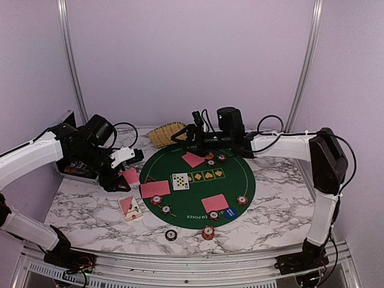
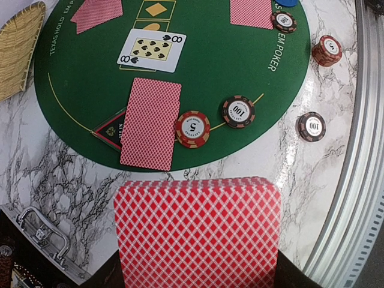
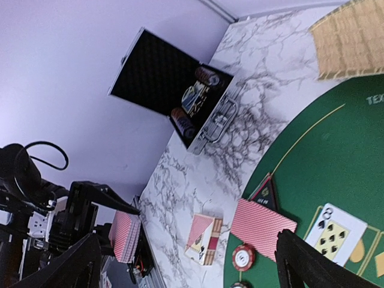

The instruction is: Distribute texas hold em gaming equipment

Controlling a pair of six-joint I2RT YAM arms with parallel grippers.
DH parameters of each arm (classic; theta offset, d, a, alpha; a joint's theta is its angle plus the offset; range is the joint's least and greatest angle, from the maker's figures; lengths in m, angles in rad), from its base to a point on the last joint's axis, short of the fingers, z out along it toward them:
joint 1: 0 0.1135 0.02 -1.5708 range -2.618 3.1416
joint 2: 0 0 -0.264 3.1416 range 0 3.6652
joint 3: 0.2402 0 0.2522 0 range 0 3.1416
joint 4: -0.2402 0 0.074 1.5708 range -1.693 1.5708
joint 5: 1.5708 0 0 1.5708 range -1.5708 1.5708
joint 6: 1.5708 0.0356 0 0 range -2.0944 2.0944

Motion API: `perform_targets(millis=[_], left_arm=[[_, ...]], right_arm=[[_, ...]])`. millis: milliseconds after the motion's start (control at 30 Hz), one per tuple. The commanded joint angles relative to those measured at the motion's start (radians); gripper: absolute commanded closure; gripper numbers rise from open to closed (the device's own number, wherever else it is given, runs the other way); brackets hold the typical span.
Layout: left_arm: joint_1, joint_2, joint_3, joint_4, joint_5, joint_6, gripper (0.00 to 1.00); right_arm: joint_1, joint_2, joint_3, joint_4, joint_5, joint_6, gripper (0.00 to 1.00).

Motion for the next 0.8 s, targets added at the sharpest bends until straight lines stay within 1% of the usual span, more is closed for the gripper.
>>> perform_targets(millis=[0,300,533,767], left_arm=[[0.007,-0.011,0.043,-0.022,0.026,0.003,1.0],[0.006,-0.011,0.048,-0.022,0.03,0.002,1.0],[0.006,-0.012,0.047,-0.022,0.031,0.002,1.0],[0.006,-0.011,0.044,-0.021,0.031,0.004,1.0]], right_arm=[[0.084,0.008,-0.033,0.005,0.02,0.069,0.01],[0.208,0.107,0.032,0.085,-0.009,0.161,0.01],[0.251,0.163,0.061,0.178,-0.042,0.242,0.01],[0.279,0.184,0.079,0.22,-0.06,0.282,0.01]])
